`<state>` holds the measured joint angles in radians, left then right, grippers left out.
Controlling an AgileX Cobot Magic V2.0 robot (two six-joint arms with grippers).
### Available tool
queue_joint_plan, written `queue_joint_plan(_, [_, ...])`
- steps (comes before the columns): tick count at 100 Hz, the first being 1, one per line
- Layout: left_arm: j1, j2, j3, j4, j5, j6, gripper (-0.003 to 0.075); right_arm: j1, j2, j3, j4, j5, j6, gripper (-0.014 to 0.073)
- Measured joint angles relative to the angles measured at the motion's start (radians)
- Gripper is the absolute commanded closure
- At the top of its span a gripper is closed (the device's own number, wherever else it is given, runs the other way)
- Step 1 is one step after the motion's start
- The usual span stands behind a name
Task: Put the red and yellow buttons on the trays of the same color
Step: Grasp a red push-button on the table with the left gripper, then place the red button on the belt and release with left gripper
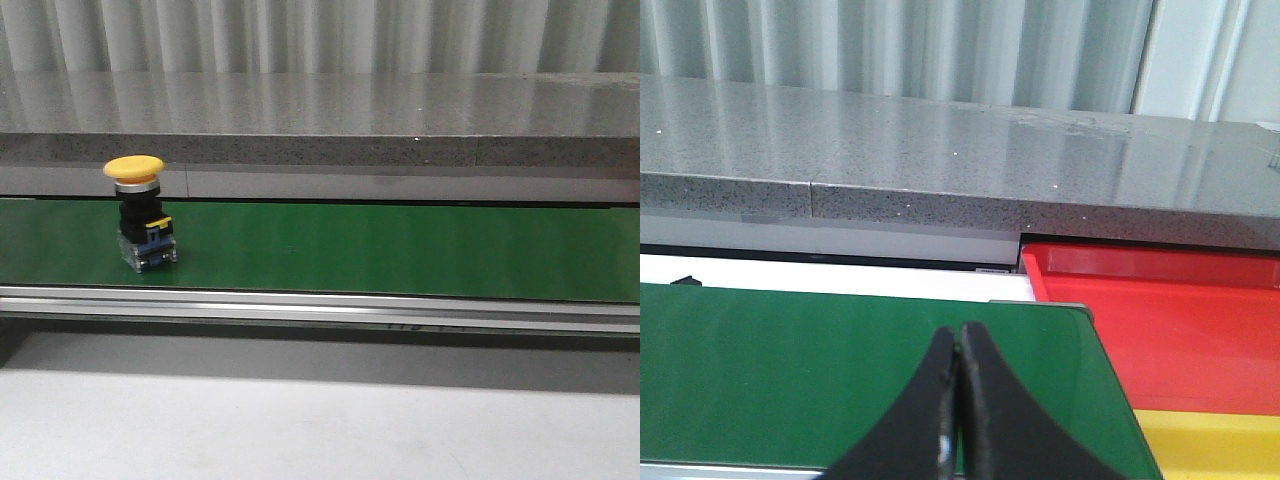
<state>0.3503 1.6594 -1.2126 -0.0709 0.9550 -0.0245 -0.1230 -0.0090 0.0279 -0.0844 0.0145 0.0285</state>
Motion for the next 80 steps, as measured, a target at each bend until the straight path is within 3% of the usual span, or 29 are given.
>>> queue_joint_plan(26, [-0.060,-0.166,0.000,0.006,0.029,0.096,0.0651,0.000,0.000,0.000,0.000,0.000,0.000,0.0659])
queue_joint_plan(61, [-0.226,-0.172,-0.013,-0.018,0.041,0.106,0.0651,0.000,0.000,0.000,0.000,0.000,0.000,0.0659])
queue_joint_plan(80, [-0.244,-0.163,-0.019,-0.020,0.047,0.107,0.0645,0.000,0.000,0.000,0.000,0.000,0.000,0.0659])
